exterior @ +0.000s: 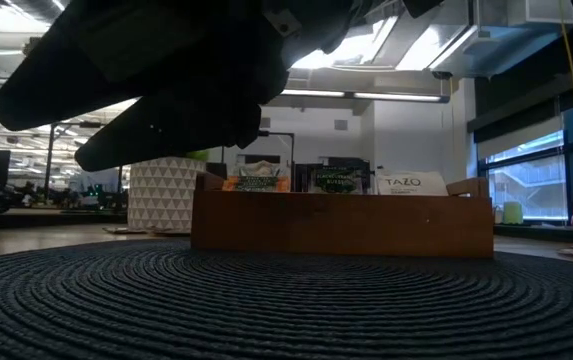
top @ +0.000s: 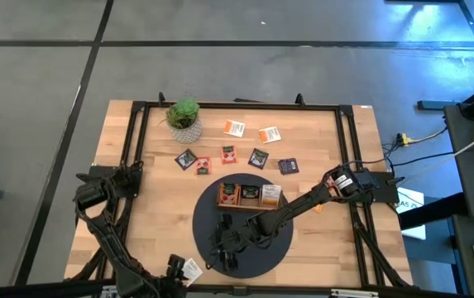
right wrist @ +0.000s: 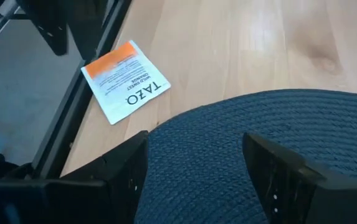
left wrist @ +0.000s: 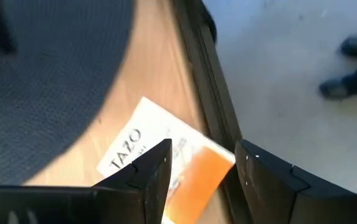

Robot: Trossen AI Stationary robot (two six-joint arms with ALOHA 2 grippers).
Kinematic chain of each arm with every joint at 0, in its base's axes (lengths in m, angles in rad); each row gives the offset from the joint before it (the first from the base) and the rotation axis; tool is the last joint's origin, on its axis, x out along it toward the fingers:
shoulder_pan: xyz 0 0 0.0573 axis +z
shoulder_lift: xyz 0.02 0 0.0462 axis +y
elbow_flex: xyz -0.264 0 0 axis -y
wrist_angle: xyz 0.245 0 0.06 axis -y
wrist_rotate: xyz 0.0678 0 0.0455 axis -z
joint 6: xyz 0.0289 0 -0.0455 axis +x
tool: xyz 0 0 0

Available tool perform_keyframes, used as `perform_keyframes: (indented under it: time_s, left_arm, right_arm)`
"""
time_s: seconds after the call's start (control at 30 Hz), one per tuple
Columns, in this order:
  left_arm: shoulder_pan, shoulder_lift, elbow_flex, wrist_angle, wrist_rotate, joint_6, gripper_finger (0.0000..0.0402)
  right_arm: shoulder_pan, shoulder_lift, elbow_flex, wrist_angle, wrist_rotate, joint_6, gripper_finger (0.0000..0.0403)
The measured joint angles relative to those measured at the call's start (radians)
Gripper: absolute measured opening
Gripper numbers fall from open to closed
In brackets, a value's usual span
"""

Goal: Pick & Place Tea
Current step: Put the bottom white tea bag into the right slot of the wooden organizer

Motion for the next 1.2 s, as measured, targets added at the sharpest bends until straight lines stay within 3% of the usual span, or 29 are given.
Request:
perform_keyframes:
  time_s: [0.47,0.8,1.2]
  left_arm:
    - [-0.02,0.087,0.006,0.001,-0.001,0.109,0.0173]
    - [-0.019,0.096,0.003,0.018,0.001,0.084,0.0169]
    - [-0.006,0.098,0.002,0.024,0.062,-0.029,0.0087]
  right_arm:
    - [-0.001,0.0,0.0,-0.004,0.001,0.0,0.0259]
    - [-0.002,0.0,0.0,-0.005,0.003,0.0,0.0259]
    - [-0.003,0.0,0.0,-0.005,0.003,-0.001,0.0259]
